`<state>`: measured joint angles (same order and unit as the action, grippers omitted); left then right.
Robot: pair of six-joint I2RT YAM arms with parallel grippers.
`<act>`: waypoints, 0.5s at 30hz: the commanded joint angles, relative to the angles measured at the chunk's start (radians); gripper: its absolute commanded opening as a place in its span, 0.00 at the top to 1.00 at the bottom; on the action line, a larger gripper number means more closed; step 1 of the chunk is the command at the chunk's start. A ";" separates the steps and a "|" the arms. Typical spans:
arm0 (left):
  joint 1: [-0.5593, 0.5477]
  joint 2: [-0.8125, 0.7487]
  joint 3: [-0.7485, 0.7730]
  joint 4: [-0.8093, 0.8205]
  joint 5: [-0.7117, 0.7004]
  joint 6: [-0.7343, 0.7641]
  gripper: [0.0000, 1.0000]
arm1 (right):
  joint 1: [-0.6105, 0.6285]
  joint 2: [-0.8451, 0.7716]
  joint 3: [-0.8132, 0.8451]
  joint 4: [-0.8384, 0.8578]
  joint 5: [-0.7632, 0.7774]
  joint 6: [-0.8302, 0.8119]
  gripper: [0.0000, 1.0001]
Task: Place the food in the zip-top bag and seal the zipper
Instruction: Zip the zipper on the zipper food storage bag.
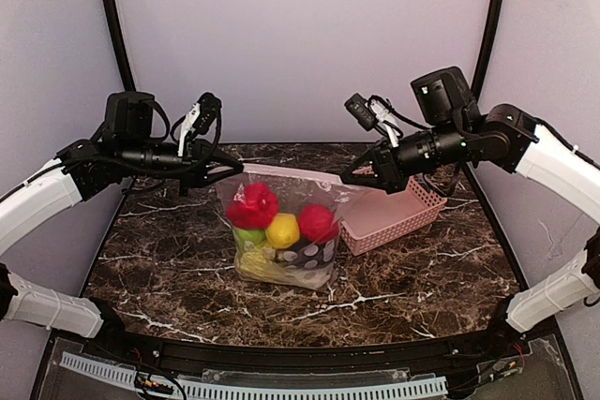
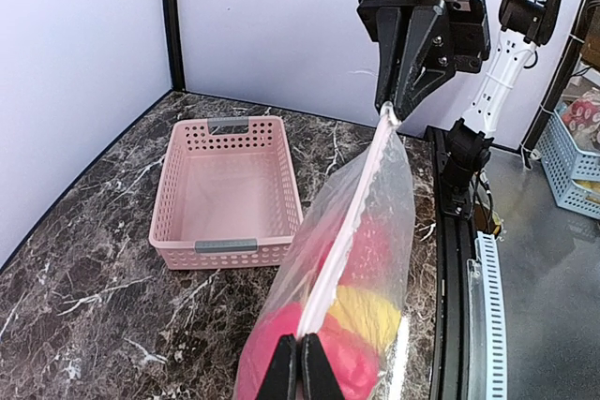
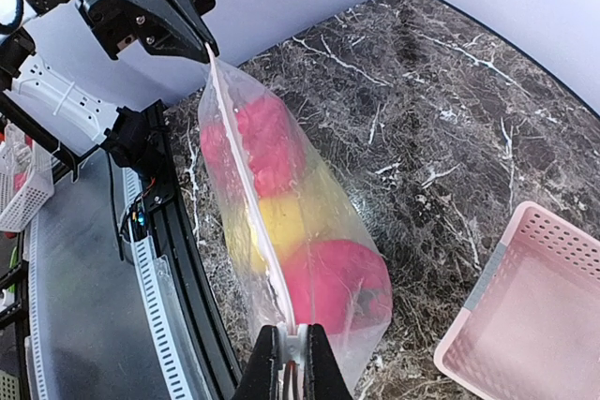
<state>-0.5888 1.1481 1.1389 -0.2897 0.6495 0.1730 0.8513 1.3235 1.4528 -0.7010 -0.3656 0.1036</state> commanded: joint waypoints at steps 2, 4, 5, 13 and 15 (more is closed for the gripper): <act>0.029 -0.031 -0.008 -0.071 -0.050 -0.017 0.99 | -0.018 -0.029 -0.014 -0.151 -0.036 -0.031 1.00; 0.029 -0.029 -0.006 -0.066 -0.025 -0.021 0.99 | -0.018 -0.037 -0.016 -0.140 -0.056 -0.041 1.00; 0.030 -0.029 -0.007 -0.066 -0.029 -0.020 0.99 | -0.018 -0.041 -0.019 -0.135 -0.050 -0.042 1.00; 0.052 -0.020 -0.009 -0.072 -0.111 -0.042 0.99 | -0.018 -0.066 -0.041 -0.144 -0.012 -0.051 1.00; 0.054 -0.018 -0.005 -0.073 -0.122 -0.045 0.99 | -0.018 -0.070 -0.043 -0.146 -0.007 -0.050 1.00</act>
<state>-0.5816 1.1427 1.1381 -0.3176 0.6346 0.1474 0.8505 1.3003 1.4307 -0.7311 -0.4137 0.0631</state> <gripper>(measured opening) 0.009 0.041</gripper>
